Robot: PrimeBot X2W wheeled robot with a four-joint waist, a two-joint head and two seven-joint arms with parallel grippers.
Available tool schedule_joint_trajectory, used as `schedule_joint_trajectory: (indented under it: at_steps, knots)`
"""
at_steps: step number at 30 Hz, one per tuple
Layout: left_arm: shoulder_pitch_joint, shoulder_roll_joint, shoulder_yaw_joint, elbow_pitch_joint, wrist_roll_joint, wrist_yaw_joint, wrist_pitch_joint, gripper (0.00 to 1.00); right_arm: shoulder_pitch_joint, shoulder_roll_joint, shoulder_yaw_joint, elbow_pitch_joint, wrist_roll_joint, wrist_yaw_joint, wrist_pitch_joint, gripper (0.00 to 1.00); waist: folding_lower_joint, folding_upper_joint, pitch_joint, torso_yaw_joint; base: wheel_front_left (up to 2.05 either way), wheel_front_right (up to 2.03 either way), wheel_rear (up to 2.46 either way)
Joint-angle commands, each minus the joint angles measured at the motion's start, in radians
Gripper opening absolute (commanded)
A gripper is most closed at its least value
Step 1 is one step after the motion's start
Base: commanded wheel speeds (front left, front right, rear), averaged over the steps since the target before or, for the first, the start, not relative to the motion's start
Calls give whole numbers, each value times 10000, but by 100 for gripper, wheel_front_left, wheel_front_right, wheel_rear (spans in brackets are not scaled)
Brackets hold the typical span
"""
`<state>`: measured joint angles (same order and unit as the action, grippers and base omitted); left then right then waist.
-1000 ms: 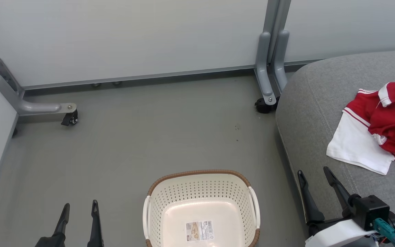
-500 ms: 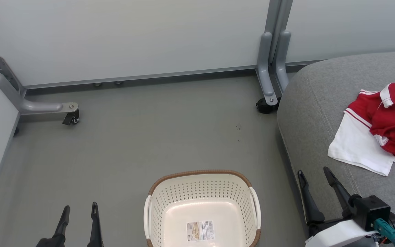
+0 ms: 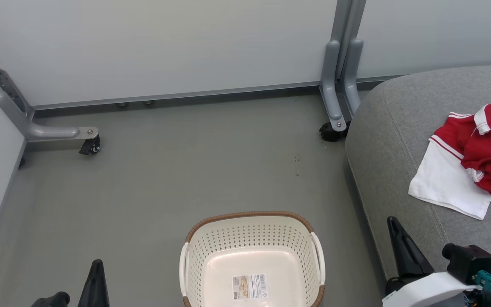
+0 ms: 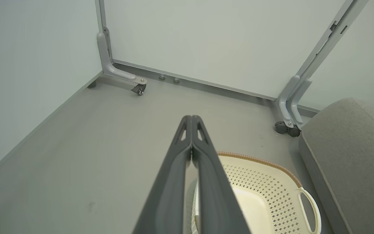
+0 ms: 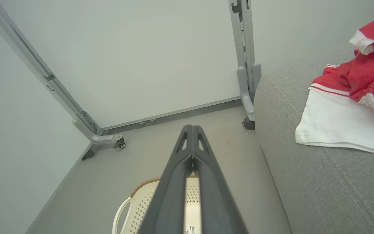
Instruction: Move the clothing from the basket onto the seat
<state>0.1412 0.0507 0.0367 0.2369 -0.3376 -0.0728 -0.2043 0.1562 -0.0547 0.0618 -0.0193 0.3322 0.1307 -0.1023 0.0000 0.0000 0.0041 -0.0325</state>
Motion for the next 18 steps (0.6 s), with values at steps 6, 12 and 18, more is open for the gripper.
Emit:
schedule_joint_trajectory:
  at_steps: [6, 12, 18]
  knots:
    - [-494, 26, 112, -145, -1382, -103, 280, 0, -499, -153, -71, 173, 1483, 2, 127, 0, 0, 0, 0, 17, 0, 0, 0]
    - [-667, 24, 161, -141, -2368, -150, 521, 0, -695, -205, -123, 382, 2544, 2, 224, 0, 0, 0, -1, 34, 0, 0, 0]
    - [-831, 22, 210, -128, -3292, -185, 749, 0, -869, -248, -181, 574, 3522, 2, 326, 0, 0, 0, -1, 50, 0, 0, 0]
